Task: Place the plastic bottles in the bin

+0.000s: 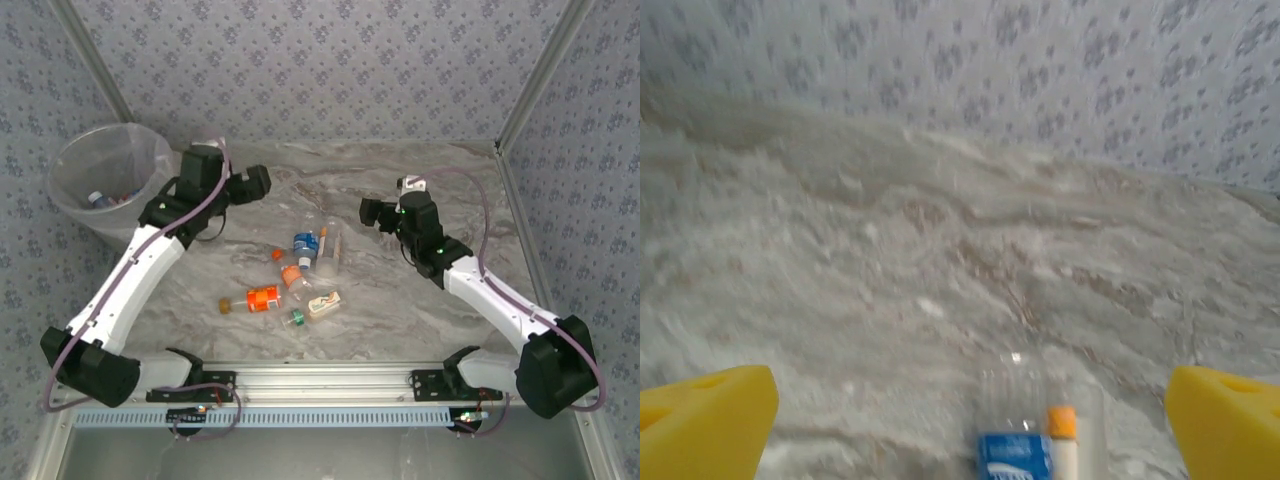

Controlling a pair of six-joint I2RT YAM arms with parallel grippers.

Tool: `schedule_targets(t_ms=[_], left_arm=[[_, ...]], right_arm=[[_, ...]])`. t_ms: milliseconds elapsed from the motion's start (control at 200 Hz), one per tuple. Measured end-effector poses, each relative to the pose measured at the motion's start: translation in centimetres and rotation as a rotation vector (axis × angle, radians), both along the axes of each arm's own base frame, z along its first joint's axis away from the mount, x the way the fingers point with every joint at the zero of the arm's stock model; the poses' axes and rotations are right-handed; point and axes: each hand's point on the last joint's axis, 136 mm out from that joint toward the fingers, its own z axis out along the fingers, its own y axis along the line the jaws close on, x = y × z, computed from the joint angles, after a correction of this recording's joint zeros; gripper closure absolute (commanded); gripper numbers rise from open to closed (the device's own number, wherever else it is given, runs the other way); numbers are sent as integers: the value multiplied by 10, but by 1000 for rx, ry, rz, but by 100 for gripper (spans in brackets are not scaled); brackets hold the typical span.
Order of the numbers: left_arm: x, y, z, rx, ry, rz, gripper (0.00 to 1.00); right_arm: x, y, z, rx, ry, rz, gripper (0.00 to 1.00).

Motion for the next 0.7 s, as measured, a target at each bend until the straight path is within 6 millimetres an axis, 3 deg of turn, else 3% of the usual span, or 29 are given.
schedule_targets(t_ms=[130,225,365,450,590,700], left_arm=[[-34,3,-55,-36,217,72,1],[-60,12,-82,-80,344,164,0],[-99,35,-105,-118,470,321,0],[-112,45,-112,-164,501,403,1],[-124,49,-129,-256,564,527,1],[-135,40,-151,-343,679,617,1]], right_arm=[[-3,0,-4,1,7,7,0],[-5,0,-5,1,8,11,0],[-6,1,-6,2,11,25,0],[-8,6,-7,-1,12,60,0],[-20,29,-13,-36,-1,240,0],[-34,52,-13,-85,-27,387,0]])
